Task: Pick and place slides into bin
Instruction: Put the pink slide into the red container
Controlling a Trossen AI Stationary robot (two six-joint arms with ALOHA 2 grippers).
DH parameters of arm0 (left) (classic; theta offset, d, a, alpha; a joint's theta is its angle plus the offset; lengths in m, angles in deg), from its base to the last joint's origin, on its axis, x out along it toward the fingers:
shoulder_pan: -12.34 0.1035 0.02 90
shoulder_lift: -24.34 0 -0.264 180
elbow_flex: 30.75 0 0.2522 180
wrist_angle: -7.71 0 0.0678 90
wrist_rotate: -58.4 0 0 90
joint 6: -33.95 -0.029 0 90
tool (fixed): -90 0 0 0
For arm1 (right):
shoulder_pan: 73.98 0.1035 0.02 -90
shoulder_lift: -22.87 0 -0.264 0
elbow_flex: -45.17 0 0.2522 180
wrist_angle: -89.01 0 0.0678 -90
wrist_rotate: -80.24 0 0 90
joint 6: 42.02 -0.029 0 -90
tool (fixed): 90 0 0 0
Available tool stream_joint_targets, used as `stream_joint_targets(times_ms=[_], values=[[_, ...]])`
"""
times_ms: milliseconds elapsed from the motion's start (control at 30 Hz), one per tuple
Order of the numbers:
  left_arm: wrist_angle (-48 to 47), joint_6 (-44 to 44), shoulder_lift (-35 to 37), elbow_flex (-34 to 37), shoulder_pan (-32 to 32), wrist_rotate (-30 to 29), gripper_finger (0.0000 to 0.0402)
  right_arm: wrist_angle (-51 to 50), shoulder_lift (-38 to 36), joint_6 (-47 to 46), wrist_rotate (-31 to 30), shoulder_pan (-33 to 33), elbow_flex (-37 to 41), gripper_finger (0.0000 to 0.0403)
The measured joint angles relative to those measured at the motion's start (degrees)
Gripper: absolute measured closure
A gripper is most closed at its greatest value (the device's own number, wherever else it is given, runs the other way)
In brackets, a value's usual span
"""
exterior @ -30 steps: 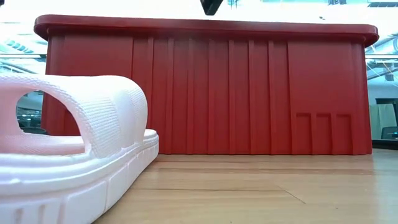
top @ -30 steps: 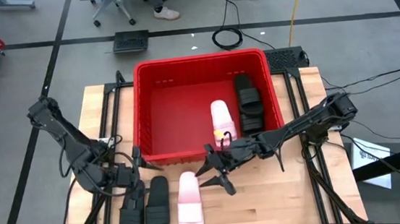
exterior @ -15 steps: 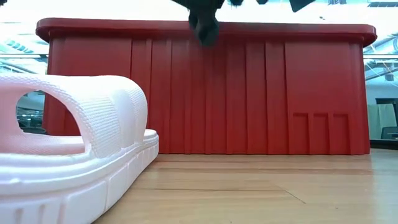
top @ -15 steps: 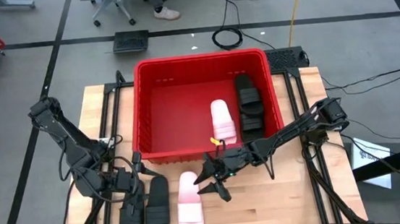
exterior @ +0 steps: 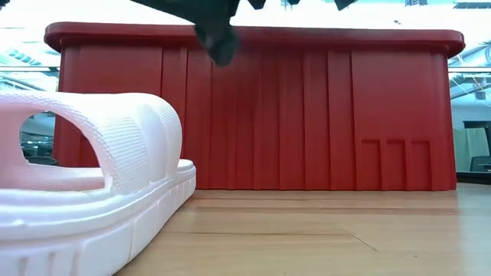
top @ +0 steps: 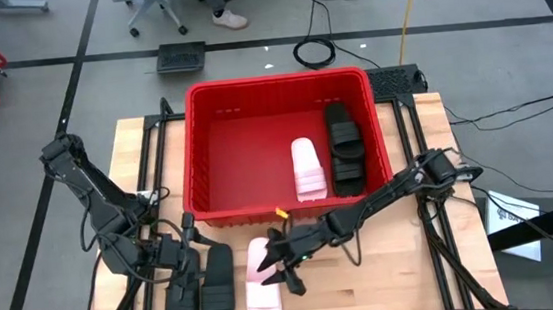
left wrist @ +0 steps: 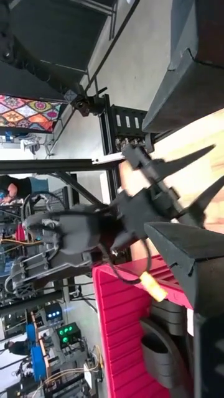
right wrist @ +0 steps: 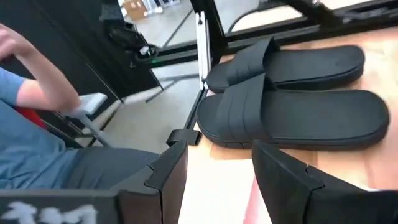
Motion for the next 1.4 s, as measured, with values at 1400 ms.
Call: stream_joint_targets(times_ms=[1400], values=[[1.6, -1.6, 0.0, 0.0, -1.1, -0.3, 0.0149, -16.1, 9.2, -5.9, 8.9, -0.6, -8.0, 0.0234]])
